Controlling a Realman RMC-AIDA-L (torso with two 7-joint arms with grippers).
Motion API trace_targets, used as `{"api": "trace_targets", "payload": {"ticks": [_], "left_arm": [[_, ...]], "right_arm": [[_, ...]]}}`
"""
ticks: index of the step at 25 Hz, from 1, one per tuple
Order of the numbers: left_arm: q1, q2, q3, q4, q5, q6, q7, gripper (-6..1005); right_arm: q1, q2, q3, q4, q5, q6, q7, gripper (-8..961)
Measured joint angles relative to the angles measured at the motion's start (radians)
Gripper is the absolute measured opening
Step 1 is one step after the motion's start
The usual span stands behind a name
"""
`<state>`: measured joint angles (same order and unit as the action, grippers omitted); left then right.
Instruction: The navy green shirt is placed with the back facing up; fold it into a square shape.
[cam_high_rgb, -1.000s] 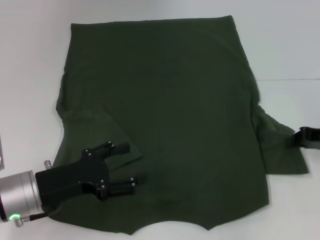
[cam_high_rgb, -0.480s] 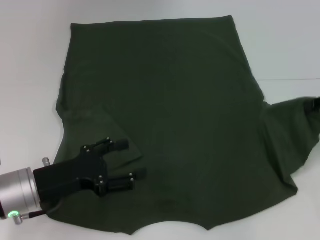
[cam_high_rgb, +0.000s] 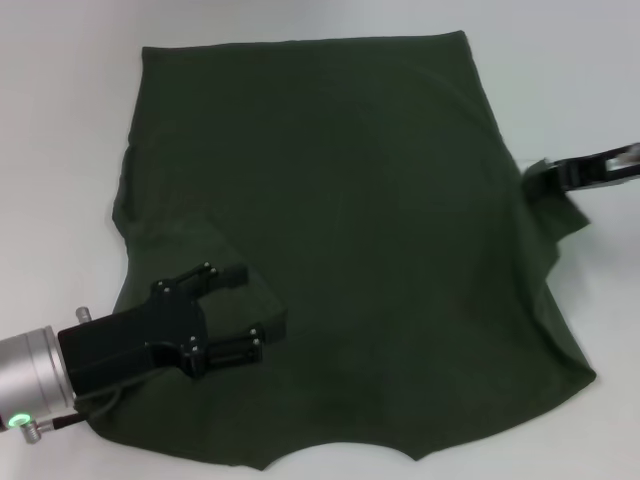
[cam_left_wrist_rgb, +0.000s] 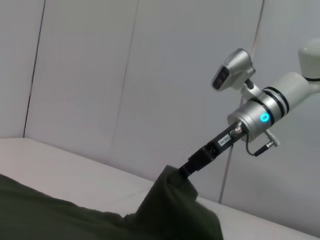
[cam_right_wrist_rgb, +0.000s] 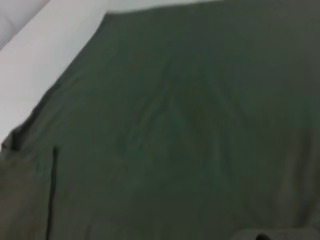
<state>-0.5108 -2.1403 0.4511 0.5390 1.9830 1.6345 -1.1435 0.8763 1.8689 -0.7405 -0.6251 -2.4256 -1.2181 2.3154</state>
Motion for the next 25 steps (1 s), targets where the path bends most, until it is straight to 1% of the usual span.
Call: {"api": "trace_targets", "payload": {"ticks": [2, 6, 9, 11, 13, 15, 20, 22, 25], "left_arm": [[0.000, 0.001, -0.002, 0.000, 0.000, 0.003, -0.002, 920], [0.000, 0.001, -0.003, 0.001, -0.005, 0.005, -0.004, 919], [0.000, 0.002, -0.003, 0.003, -0.010, 0.006, -0.004, 919], [0.000, 0.002, -0.003, 0.006, -0.010, 0.007, -0.004, 919], [0.000, 0.002, -0.003, 0.007, -0.011, 0.007, -0.004, 919], [-0.003, 0.002, -0.003, 0.007, -0.012, 0.007, -0.004, 919], [-0.006, 0.003, -0.003, 0.006, -0.012, 0.007, -0.004, 919], [-0.006, 0.004, -0.003, 0.003, -0.012, 0.007, -0.003, 919], [-0.008, 0.003, 0.002, 0.002, -0.012, 0.007, -0.002, 919]], "right_arm": [[0.041, 0.015, -0.017, 0.034, -0.036, 0.017, 0.041, 79], [0.098, 0.042, -0.070, 0.091, -0.066, 0.049, 0.106, 87], [0.122, 0.061, -0.119, 0.107, -0.067, 0.053, 0.147, 297], [0.131, 0.071, -0.131, 0.111, -0.067, 0.048, 0.160, 340], [0.133, 0.076, -0.132, 0.110, -0.066, 0.040, 0.164, 384], [0.124, 0.071, -0.129, 0.104, -0.066, 0.040, 0.176, 427], [0.060, 0.032, -0.083, 0.111, -0.063, 0.093, 0.215, 536], [0.037, 0.022, -0.061, 0.128, -0.062, 0.115, 0.217, 619], [0.013, 0.017, -0.043, 0.159, -0.061, 0.148, 0.217, 744]]}}
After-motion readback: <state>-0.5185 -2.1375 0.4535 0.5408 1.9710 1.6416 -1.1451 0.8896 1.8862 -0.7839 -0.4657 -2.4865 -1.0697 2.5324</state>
